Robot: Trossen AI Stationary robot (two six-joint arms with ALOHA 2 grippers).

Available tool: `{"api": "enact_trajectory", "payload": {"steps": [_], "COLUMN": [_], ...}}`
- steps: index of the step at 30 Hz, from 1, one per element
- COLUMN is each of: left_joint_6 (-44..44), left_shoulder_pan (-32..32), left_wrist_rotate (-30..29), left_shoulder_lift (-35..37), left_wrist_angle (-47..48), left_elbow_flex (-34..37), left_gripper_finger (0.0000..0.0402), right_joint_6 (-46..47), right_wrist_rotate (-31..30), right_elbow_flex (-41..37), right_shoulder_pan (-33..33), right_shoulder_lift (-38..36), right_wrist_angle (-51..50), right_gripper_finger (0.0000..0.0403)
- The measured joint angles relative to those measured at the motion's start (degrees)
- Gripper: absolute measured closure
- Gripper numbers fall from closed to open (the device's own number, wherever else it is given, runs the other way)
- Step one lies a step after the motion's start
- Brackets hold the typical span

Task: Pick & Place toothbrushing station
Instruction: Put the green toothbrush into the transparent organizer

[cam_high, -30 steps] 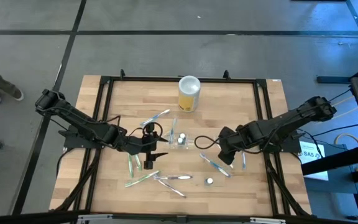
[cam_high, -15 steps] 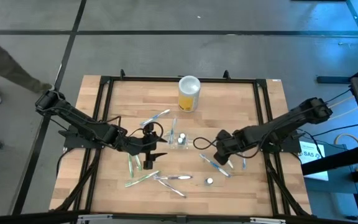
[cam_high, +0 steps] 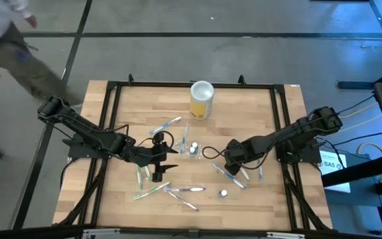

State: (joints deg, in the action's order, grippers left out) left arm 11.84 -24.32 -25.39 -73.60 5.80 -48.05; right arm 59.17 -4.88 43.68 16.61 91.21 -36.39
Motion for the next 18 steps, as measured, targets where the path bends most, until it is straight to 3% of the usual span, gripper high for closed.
{"api": "enact_trajectory", "payload": {"steps": [5,14,18], "left_joint_6": [0.03,0.04,0.04], "left_shoulder_pan": [-0.69,-1.57,-1.57], "left_wrist_rotate": [0.0,-0.17,-0.2], "left_shoulder_lift": [0.0,0.0,0.0], "left_wrist_angle": [-0.01,0.0,0.0], "left_elbow_flex": [0.0,0.0,0.0], "left_gripper_finger": [0.0168,0.0168,0.0168], "right_joint_6": [0.21,-0.03,0.09], "right_wrist_rotate": [0.45,1.28,1.44], "right_elbow_flex": [0.08,0.0,0.02], "right_shoulder_pan": [-0.82,-1.89,-1.91], "right_shoulder_lift": [0.84,0.76,0.76], "right_wrist_angle": [-0.64,-0.82,-0.8], "right_gripper_finger": [0.0237,0.0379,0.0387]}}
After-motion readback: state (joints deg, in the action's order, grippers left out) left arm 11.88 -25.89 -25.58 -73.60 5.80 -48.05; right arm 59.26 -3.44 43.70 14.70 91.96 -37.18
